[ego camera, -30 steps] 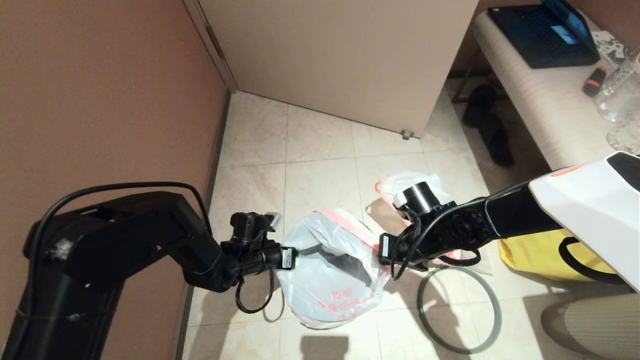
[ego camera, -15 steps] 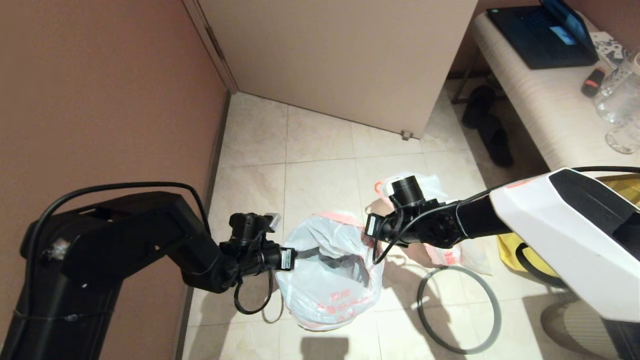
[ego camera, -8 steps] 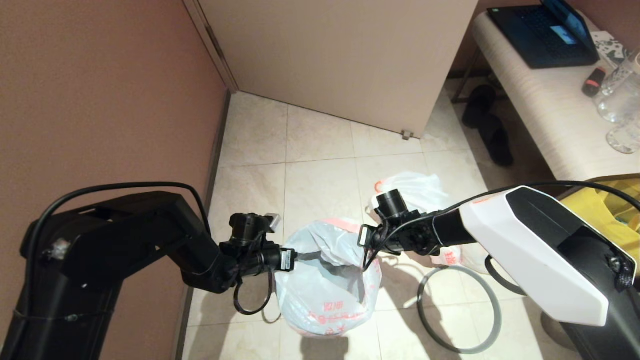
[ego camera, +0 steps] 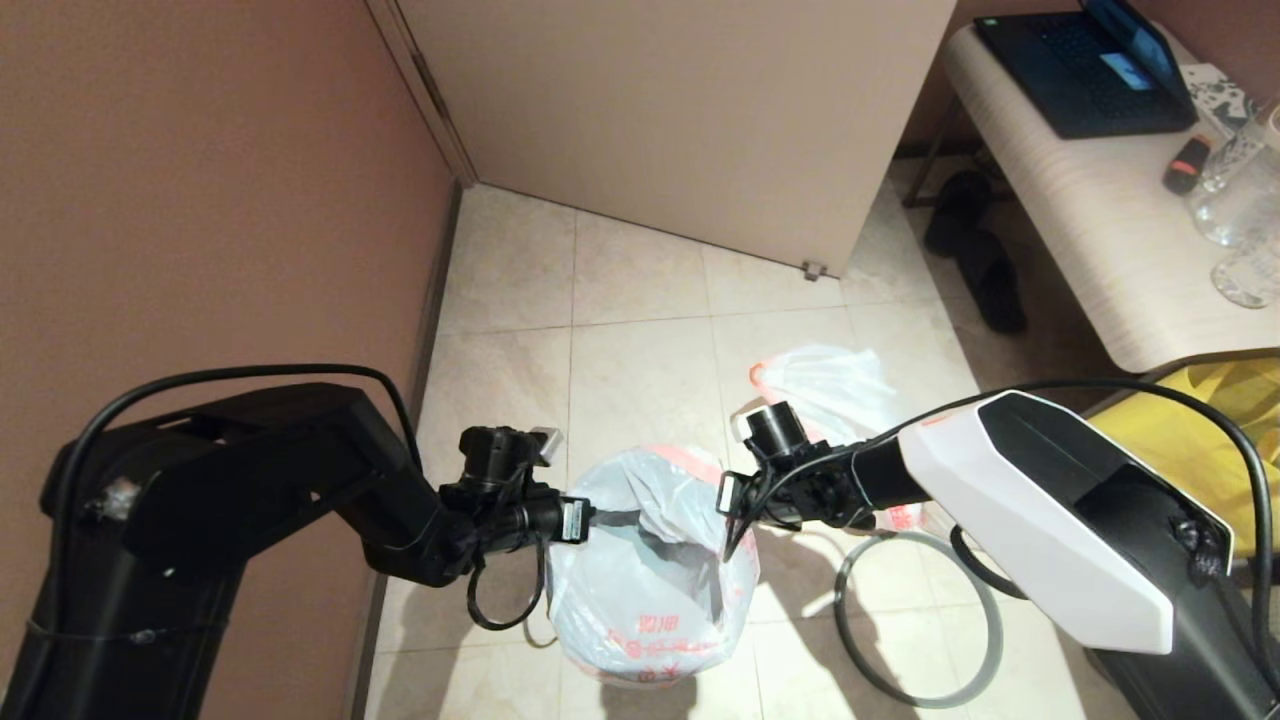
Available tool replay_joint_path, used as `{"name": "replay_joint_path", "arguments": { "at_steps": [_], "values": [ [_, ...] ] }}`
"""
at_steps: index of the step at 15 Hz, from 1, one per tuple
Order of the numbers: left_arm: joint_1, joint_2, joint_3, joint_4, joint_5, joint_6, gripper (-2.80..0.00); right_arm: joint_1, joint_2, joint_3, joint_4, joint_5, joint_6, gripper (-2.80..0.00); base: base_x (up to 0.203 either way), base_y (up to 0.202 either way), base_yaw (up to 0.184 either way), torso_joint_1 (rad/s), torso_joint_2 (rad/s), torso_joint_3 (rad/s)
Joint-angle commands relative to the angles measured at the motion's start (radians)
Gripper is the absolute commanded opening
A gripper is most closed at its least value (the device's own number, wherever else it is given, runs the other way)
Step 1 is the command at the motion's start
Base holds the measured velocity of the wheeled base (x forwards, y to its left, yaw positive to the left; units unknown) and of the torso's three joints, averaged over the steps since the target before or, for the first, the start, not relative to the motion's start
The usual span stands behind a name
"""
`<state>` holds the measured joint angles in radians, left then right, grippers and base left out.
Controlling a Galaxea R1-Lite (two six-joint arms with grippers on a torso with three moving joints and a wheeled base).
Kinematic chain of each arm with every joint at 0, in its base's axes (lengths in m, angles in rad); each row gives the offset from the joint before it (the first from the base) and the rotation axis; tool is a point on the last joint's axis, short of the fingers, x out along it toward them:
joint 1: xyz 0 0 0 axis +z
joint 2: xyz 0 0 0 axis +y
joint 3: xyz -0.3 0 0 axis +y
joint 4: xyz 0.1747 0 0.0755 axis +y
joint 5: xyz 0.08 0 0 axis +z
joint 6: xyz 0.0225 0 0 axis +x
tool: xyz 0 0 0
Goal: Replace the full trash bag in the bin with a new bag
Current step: Put the new garbage bag on the trash can
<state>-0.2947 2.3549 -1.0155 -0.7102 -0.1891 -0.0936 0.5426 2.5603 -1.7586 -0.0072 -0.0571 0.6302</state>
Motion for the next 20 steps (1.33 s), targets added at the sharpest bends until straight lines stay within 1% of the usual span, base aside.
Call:
{"name": "replay_joint_path", "arguments": {
  "at_steps": [1,3,4,5,7,9,11,13,14,17,20],
  "values": [
    [0.002,0.001,-0.001,-0.006,-0.001,-0.001,-2.80,-0.005,-0.137,0.047,0.013,0.003,0.005,-2.80,0.000,0.000,0.000,0.000,0.00,0.000],
    [0.003,0.000,-0.001,-0.006,-0.001,-0.001,-2.80,-0.001,-0.241,0.079,0.064,0.023,0.004,-2.80,0.000,0.000,0.000,0.000,0.00,0.000],
    [0.003,0.000,-0.002,-0.006,0.000,-0.001,-2.80,0.000,-0.276,0.087,0.126,0.034,0.004,-2.80,0.000,0.000,0.000,0.000,0.00,0.000],
    [0.003,0.001,-0.001,-0.006,0.000,-0.001,-2.80,-0.006,-0.290,0.090,0.173,0.043,0.004,-2.80,0.000,0.000,0.000,0.000,0.00,0.000],
    [0.002,0.000,-0.001,-0.006,0.000,-0.001,-2.80,-0.027,-0.303,0.090,0.245,0.086,0.002,-2.80,0.000,0.000,0.000,0.000,0.00,0.000],
    [0.002,0.000,0.000,-0.006,0.000,-0.001,-2.80,-0.013,-0.309,0.084,0.278,0.128,-0.012,-2.80,0.000,0.000,0.000,0.000,0.00,0.000],
    [0.003,0.003,-0.003,-0.006,-0.003,-0.003,-2.80,0.015,-0.309,0.071,0.272,0.138,-0.021,-2.80,0.000,0.000,0.000,0.000,0.00,0.000],
    [0.000,0.003,0.000,-0.006,-0.004,-0.003,-2.80,0.024,-0.284,0.039,0.254,0.187,-0.042,-2.80,0.000,0.000,0.000,0.000,0.00,0.000],
    [0.000,0.003,0.000,-0.006,-0.004,-0.003,-2.80,0.025,-0.266,0.025,0.231,0.196,-0.057,-2.80,0.000,0.000,0.000,0.000,0.00,0.000],
    [-0.001,0.004,0.000,-0.006,-0.004,-0.003,-2.80,0.023,-0.189,-0.036,0.186,0.200,-0.068,-2.80,0.000,0.000,0.000,0.000,0.00,0.000],
    [-0.001,0.006,-0.001,-0.006,-0.006,-0.003,-2.80,0.018,-0.100,-0.152,0.169,0.200,-0.079,-2.80,0.000,0.000,0.000,0.000,0.00,0.000]
  ]
}}
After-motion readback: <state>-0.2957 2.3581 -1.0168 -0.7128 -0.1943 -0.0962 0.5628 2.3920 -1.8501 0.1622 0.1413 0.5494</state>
